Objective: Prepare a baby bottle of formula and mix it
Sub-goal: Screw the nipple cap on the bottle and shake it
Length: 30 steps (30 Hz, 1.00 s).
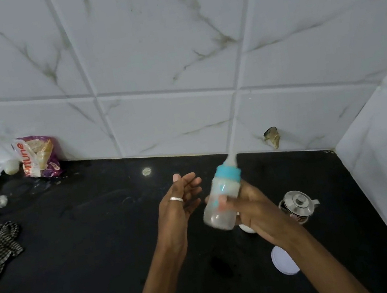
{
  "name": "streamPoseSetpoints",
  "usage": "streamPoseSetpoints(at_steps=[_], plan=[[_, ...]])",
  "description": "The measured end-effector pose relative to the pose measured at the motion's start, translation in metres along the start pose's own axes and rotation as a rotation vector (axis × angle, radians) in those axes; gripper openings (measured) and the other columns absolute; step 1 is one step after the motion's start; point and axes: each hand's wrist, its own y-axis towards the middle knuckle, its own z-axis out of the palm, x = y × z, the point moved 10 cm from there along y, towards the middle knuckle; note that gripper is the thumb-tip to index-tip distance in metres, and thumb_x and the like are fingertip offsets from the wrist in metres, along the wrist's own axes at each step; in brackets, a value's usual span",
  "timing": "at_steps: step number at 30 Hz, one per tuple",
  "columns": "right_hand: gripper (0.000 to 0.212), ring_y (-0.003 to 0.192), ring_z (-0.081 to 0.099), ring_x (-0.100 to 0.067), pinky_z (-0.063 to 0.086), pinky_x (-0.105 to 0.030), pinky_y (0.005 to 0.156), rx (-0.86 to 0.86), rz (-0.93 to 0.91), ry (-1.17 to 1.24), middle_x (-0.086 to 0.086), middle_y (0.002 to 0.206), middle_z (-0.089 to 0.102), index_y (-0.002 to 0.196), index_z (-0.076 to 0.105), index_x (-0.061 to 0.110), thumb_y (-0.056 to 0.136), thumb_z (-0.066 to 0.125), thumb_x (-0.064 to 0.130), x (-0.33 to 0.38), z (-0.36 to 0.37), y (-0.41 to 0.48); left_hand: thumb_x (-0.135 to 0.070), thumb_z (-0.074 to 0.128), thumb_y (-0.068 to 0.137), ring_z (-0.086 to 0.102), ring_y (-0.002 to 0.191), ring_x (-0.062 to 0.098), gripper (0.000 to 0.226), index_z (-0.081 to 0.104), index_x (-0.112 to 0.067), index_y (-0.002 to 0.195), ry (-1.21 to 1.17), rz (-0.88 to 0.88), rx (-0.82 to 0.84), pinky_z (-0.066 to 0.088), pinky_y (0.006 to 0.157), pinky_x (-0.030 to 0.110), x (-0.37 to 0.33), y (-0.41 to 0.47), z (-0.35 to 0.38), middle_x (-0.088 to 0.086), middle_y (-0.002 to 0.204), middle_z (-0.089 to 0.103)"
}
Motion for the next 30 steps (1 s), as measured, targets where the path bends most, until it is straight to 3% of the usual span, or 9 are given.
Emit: streamPoseSetpoints(at_steps=[2, 6, 10, 14, 17, 19, 22, 28, 30], plan=[[0.063, 0.118, 0.066, -0.031, 0.058, -0.045, 0.09, 0.062, -0.001, -0.102, -0.017, 0.127, 0.067, 0.136, 0.054, 0.017, 0.079, 0.079, 0.03, 0.002, 0.005, -0.002, -0.064, 0.048, 0.084, 0.07, 0.115, 0.022, 0.064, 0.071, -0.018, 0.121, 0.041, -0.007, 0.038, 0.052, 0.104, 0.043, 0.001, -0.001, 0.005, 0.003, 0.117, 0.077], [0.069, 0.114, 0.069, -0.035, 0.06, -0.048, 0.083, -0.103, -0.076, 0.258, -0.025, 0.13, 0.064, 0.134, 0.053, 0.012, 0.076, 0.083, 0.035, 0.011, -0.009, 0.004, -0.065, 0.044, 0.086, 0.071, 0.114, 0.014, 0.064, 0.071, -0.019, 0.123, 0.091, -0.019, 0.081, 0.051, 0.107, 0.042, 0.0, -0.003, 0.012, -0.003, 0.119, 0.077], [0.055, 0.116, 0.067, -0.031, 0.059, -0.045, 0.086, -0.014, -0.035, 0.007, -0.017, 0.126, 0.066, 0.135, 0.054, 0.015, 0.083, 0.072, 0.025, 0.009, 0.004, 0.002, -0.065, 0.044, 0.086, 0.071, 0.114, 0.015, 0.065, 0.07, -0.019, 0.125, 0.099, -0.019, 0.094, 0.051, 0.107, 0.041, 0.0, -0.005, 0.012, -0.002, 0.12, 0.077], [0.072, 0.11, 0.07, -0.034, 0.061, -0.051, 0.081, -0.142, -0.126, 0.321, -0.021, 0.122, 0.065, 0.133, 0.054, 0.009, 0.074, 0.087, 0.035, 0.02, -0.014, 0.005, -0.064, 0.044, 0.085, 0.07, 0.116, 0.014, 0.064, 0.07, -0.02, 0.123, 0.086, -0.019, 0.079, 0.052, 0.104, 0.038, -0.004, -0.004, 0.009, -0.004, 0.12, 0.077], [0.059, 0.112, 0.069, -0.031, 0.061, -0.05, 0.084, -0.135, -0.071, 0.211, -0.023, 0.128, 0.06, 0.135, 0.052, 0.013, 0.082, 0.073, 0.026, 0.014, -0.012, 0.005, -0.065, 0.043, 0.085, 0.07, 0.116, 0.013, 0.063, 0.069, -0.022, 0.123, 0.091, -0.02, 0.075, 0.051, 0.105, 0.039, -0.003, -0.004, 0.007, -0.005, 0.12, 0.076], [0.068, 0.117, 0.066, -0.032, 0.06, -0.05, 0.086, -0.037, -0.011, 0.063, -0.024, 0.131, 0.06, 0.134, 0.054, 0.016, 0.075, 0.083, 0.033, 0.008, -0.005, 0.002, -0.065, 0.043, 0.085, 0.07, 0.116, 0.014, 0.064, 0.069, -0.021, 0.124, 0.091, -0.025, 0.074, 0.05, 0.107, 0.041, -0.003, -0.003, 0.007, -0.005, 0.12, 0.076], [0.091, 0.113, 0.068, -0.035, 0.061, -0.052, 0.082, -0.109, -0.068, 0.226, -0.025, 0.128, 0.063, 0.13, 0.057, 0.013, 0.054, 0.097, 0.044, 0.017, -0.017, 0.003, -0.064, 0.043, 0.085, 0.07, 0.116, 0.015, 0.064, 0.069, -0.02, 0.123, 0.087, -0.024, 0.065, 0.051, 0.107, 0.041, -0.005, -0.002, 0.007, -0.003, 0.119, 0.077], [0.059, 0.116, 0.066, -0.033, 0.06, -0.046, 0.086, -0.017, 0.018, 0.003, -0.028, 0.133, 0.058, 0.135, 0.053, 0.015, 0.08, 0.074, 0.023, 0.007, -0.008, 0.0, -0.065, 0.043, 0.085, 0.07, 0.117, 0.015, 0.064, 0.068, -0.021, 0.124, 0.099, -0.033, 0.072, 0.05, 0.108, 0.043, -0.002, -0.002, 0.009, -0.004, 0.12, 0.076], [0.063, 0.114, 0.067, -0.034, 0.06, -0.048, 0.085, -0.051, -0.043, 0.113, -0.028, 0.128, 0.063, 0.133, 0.055, 0.012, 0.077, 0.081, 0.024, 0.016, -0.014, 0.001, -0.064, 0.043, 0.085, 0.07, 0.116, 0.016, 0.063, 0.068, -0.021, 0.124, 0.096, -0.029, 0.07, 0.051, 0.107, 0.042, -0.003, -0.002, 0.009, -0.003, 0.12, 0.077]])
